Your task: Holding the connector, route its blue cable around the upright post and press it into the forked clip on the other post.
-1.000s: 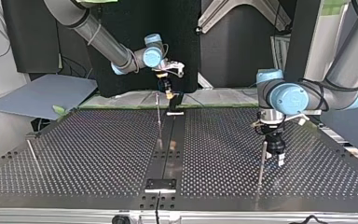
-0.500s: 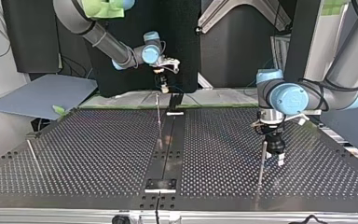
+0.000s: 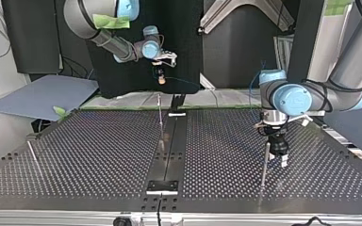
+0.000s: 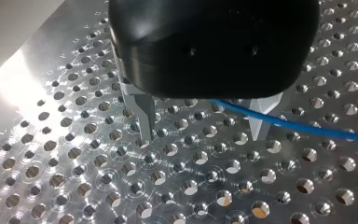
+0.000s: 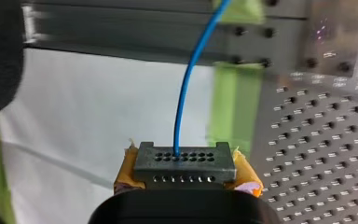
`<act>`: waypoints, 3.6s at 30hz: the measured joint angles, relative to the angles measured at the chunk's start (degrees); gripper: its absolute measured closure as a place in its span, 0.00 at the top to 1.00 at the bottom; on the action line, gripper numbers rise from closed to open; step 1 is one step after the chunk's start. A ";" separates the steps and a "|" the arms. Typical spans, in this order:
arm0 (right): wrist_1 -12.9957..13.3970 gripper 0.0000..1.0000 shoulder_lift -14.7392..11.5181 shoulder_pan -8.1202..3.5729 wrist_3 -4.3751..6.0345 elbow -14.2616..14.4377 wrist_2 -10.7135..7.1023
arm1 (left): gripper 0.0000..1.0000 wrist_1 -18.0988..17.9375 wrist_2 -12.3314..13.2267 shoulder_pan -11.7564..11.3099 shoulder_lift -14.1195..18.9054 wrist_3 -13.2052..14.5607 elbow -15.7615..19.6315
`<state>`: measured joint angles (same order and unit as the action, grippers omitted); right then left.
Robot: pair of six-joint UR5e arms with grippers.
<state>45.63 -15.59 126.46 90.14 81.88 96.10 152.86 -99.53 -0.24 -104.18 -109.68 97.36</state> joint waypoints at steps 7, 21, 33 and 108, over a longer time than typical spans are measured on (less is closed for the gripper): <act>1.16 0.00 3.54 -0.65 0.03 0.00 0.04 | 1.00 0.01 0.00 0.00 0.00 0.00 0.00; 1.77 0.00 8.99 -2.41 0.06 -0.48 0.06 | 1.00 -0.01 0.00 -0.14 0.00 0.00 0.00; 1.66 0.00 9.10 -3.86 -0.18 -0.62 1.74 | 1.00 0.00 0.00 -0.14 0.00 0.00 0.00; 25.33 0.00 -24.22 -8.18 -0.34 31.08 2.33 | 1.00 0.51 -0.99 -0.19 0.00 -0.20 -0.01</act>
<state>70.96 -39.81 118.29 89.80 112.96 98.43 153.37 -100.52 -0.43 -104.18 -109.88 97.35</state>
